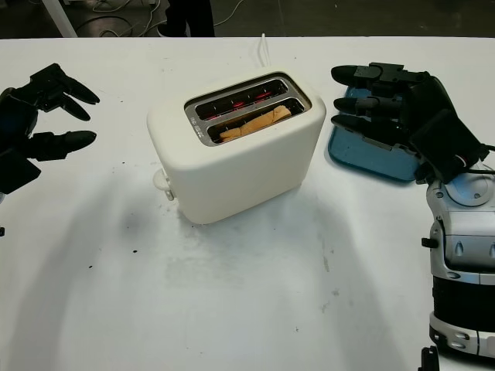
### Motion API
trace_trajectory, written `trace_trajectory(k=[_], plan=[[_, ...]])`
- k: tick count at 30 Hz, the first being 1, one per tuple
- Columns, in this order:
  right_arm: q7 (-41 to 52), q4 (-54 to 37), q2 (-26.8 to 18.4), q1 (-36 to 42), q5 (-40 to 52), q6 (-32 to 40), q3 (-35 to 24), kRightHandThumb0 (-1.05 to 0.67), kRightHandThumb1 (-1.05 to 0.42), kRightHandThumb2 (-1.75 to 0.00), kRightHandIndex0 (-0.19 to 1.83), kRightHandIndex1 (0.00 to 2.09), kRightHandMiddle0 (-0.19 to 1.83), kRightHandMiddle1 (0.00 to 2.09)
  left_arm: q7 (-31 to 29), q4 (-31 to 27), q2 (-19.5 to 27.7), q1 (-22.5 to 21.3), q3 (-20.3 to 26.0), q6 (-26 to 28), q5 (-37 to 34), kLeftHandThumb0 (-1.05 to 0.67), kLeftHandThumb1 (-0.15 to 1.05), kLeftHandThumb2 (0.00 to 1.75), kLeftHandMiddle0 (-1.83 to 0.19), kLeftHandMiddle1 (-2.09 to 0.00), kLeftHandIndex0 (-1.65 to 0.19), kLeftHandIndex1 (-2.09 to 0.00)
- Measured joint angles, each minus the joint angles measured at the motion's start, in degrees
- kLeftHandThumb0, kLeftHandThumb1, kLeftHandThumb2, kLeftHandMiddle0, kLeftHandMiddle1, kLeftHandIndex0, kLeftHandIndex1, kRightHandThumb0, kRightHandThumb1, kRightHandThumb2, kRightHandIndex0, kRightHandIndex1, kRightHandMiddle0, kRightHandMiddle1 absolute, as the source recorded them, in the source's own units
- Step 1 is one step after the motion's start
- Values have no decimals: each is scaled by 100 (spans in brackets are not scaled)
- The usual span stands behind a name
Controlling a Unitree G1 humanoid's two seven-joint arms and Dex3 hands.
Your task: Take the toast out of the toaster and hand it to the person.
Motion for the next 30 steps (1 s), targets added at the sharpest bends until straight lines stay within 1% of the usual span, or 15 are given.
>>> trace_trajectory(k=[30], plan=[[1,0,0,0,18,0,-1,-26,-81,0,88,1,78,0,64,-9,-8,16,1,-18,5,-105,92,27,-43,-145,-28,-135]])
